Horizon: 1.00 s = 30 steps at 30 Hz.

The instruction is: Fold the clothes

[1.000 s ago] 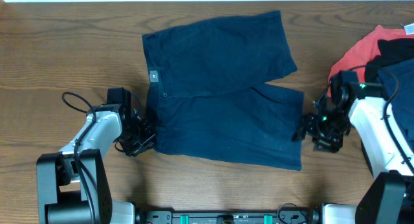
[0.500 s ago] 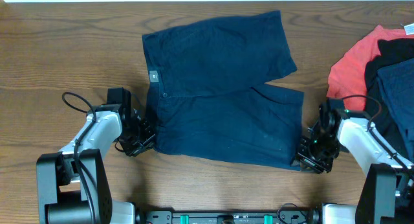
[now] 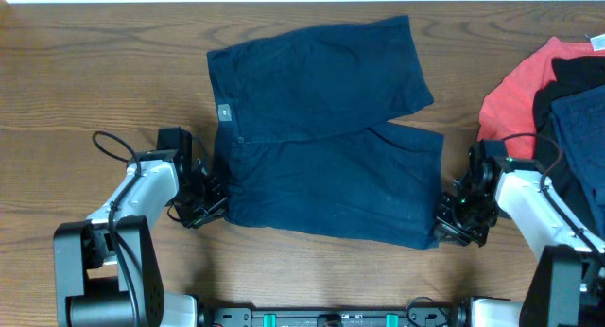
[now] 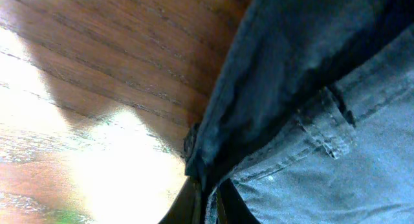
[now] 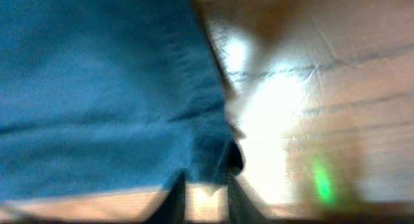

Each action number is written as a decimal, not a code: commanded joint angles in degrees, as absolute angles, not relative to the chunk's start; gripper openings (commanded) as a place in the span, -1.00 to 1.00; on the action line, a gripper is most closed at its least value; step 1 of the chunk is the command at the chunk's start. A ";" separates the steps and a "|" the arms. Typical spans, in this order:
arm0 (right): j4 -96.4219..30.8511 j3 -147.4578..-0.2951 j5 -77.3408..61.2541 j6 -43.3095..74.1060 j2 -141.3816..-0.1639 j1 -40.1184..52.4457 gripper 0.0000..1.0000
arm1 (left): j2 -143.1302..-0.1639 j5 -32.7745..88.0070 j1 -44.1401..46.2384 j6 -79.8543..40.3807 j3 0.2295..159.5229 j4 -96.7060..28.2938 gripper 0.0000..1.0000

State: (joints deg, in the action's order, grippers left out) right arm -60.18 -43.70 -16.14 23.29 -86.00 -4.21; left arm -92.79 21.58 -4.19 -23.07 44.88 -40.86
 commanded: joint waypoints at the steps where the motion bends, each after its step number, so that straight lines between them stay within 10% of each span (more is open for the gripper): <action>1: -63.05 -45.50 -15.70 22.04 -84.58 -3.77 -0.03 | -90.98 20.27 -4.23 -21.43 45.32 -41.39 -0.88; 7: -63.05 -40.97 -15.27 22.35 -84.62 -3.68 0.25 | -90.87 20.29 -4.23 -21.43 45.32 -41.45 -0.87; 20: -46.17 -32.86 -20.01 24.08 -84.58 -3.70 -0.93 | -90.87 20.29 -4.23 -19.53 45.32 -41.50 -0.87; 30: -59.92 -45.60 -15.33 19.00 -78.15 -3.73 -0.97 | -88.03 20.34 -4.23 -19.09 45.41 -46.54 -0.87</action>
